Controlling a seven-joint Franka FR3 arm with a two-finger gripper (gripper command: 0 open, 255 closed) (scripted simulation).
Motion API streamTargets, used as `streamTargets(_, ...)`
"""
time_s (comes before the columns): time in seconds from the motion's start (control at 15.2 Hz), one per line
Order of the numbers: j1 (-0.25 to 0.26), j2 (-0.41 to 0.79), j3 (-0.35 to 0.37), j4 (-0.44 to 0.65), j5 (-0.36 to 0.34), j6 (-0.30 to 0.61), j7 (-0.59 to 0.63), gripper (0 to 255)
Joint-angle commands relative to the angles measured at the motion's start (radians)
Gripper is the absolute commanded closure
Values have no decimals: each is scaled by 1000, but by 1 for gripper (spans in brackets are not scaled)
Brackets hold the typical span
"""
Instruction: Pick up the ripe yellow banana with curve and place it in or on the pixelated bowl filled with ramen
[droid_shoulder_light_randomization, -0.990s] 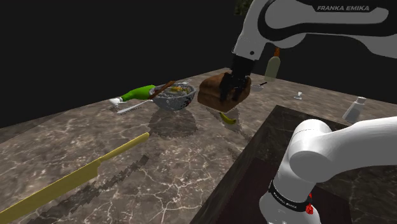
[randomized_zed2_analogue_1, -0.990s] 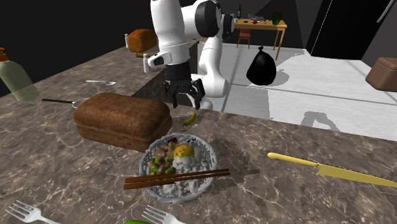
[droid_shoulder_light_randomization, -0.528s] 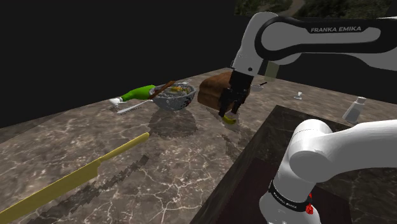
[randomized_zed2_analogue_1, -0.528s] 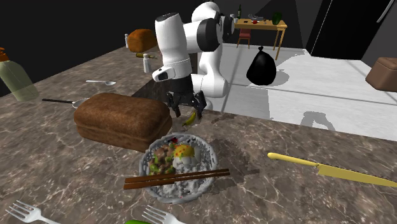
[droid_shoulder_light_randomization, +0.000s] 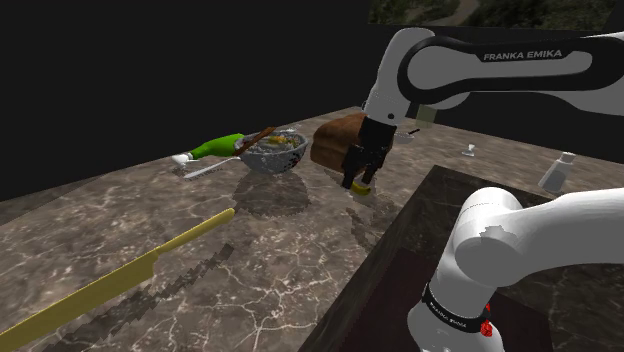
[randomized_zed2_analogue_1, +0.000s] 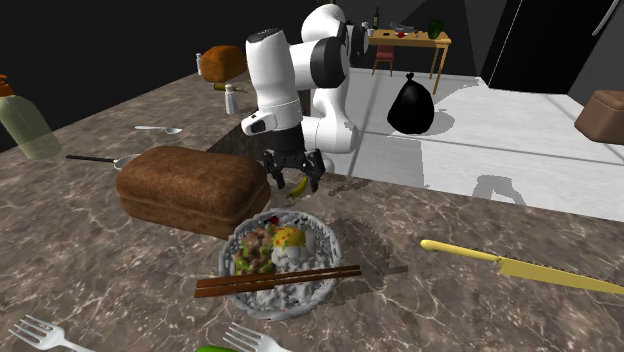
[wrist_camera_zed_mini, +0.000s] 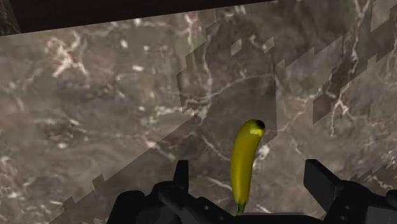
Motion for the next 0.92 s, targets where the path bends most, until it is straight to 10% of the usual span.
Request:
streamTargets(0.0, 0, 0, 0, 0, 0, 0, 0, 0)
streamTargets(0.07, 0, 0, 0, 0, 0, 0, 0, 255)
streamTargets(0.86, 1, 2, 1, 41, 0, -38, 7, 255)
